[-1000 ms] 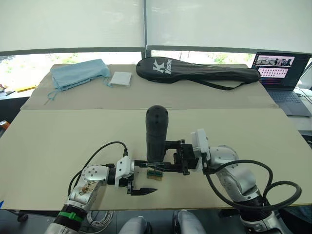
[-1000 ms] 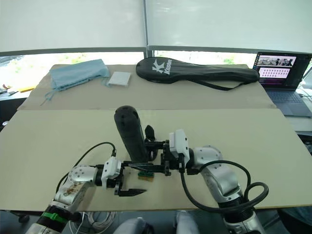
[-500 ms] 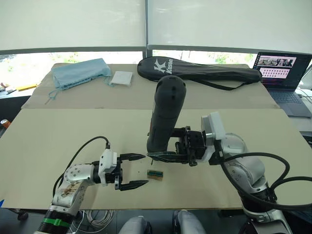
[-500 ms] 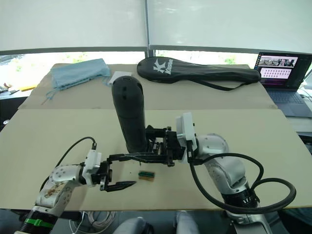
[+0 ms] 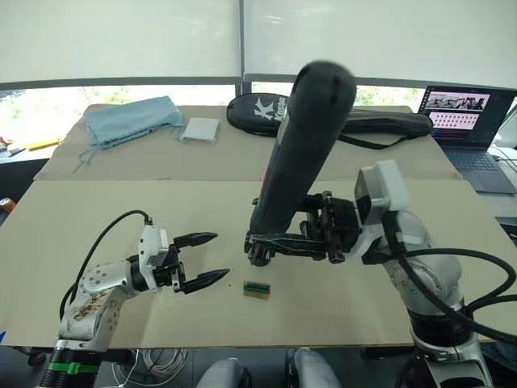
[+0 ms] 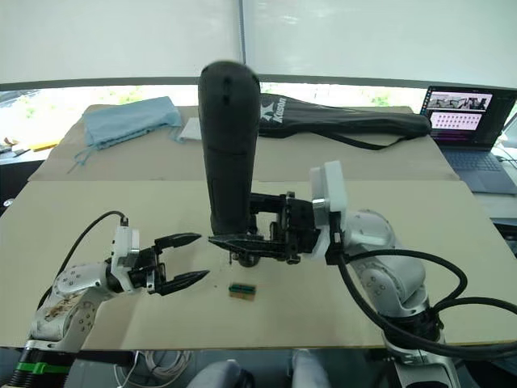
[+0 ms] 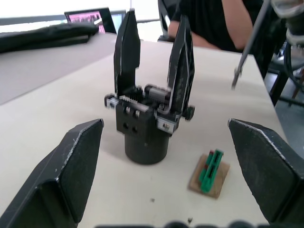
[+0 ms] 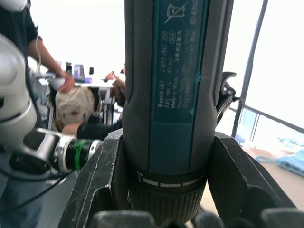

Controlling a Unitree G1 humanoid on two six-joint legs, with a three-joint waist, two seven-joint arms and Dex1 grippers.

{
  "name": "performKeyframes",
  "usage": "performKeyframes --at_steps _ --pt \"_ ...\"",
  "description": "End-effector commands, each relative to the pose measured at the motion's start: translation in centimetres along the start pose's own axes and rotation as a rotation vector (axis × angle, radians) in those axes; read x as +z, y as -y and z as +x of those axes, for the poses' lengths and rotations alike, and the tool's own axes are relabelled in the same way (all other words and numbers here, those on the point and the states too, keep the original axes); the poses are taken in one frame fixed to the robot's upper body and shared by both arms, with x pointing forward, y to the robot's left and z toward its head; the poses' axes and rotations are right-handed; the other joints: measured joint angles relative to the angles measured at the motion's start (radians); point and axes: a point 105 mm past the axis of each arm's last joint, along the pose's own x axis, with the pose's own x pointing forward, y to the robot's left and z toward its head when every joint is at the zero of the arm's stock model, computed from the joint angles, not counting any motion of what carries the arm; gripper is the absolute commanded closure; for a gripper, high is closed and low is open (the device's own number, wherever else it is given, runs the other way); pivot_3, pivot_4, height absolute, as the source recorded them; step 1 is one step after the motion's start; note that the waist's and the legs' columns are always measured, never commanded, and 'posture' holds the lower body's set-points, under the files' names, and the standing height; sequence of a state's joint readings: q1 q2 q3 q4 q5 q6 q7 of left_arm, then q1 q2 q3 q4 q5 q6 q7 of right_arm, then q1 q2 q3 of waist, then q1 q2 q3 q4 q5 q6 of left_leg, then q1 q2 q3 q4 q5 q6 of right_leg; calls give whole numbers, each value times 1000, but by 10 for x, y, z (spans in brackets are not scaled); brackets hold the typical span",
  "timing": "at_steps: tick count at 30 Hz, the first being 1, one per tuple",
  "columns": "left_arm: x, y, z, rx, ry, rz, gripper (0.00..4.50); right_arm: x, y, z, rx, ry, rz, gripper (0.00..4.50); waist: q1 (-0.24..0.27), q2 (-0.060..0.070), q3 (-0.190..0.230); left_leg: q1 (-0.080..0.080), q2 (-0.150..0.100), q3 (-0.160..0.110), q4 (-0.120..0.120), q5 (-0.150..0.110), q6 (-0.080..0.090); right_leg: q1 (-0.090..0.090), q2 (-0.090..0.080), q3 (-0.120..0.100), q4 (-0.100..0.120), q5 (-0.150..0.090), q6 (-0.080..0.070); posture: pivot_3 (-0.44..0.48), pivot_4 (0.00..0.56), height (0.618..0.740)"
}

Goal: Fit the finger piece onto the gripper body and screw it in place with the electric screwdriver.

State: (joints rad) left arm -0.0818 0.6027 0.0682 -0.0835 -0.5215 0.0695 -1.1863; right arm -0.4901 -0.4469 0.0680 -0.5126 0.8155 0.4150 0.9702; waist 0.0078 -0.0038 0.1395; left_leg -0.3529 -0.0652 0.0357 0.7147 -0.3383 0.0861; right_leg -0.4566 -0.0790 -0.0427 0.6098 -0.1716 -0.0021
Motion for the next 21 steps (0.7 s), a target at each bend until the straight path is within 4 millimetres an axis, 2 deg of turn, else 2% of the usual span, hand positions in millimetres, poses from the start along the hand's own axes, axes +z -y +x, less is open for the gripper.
performKeyframes --at_steps 1,5,12,21 --pt "-15 -12 6 39 -53 14 58 20 -3 0 16 33 -66 2582 4 0 0 0 0 0 0 0 0 0 0 0 0 0 0 0 150 740" --pt "-36 -8 18 0 -92 35 58 19 -4 0 18 22 -64 2582 2 -2 1 0 0 0 0 0 0 0 0 -2 0 0 0 0 150 740" --pt "-54 -12 51 15 -77 58 58 19 -1 -5 -5 -13 -92 2582 6 -4 2 0 0 0 1 0 0 0 -2 -1 0 0 0 0 150 740" --pt "-61 -8 83 -30 -71 48 58 16 -3 -9 -28 -45 -91 2582 14 -3 2 0 -1 0 1 0 0 1 -4 -1 0 0 0 0 150 740"
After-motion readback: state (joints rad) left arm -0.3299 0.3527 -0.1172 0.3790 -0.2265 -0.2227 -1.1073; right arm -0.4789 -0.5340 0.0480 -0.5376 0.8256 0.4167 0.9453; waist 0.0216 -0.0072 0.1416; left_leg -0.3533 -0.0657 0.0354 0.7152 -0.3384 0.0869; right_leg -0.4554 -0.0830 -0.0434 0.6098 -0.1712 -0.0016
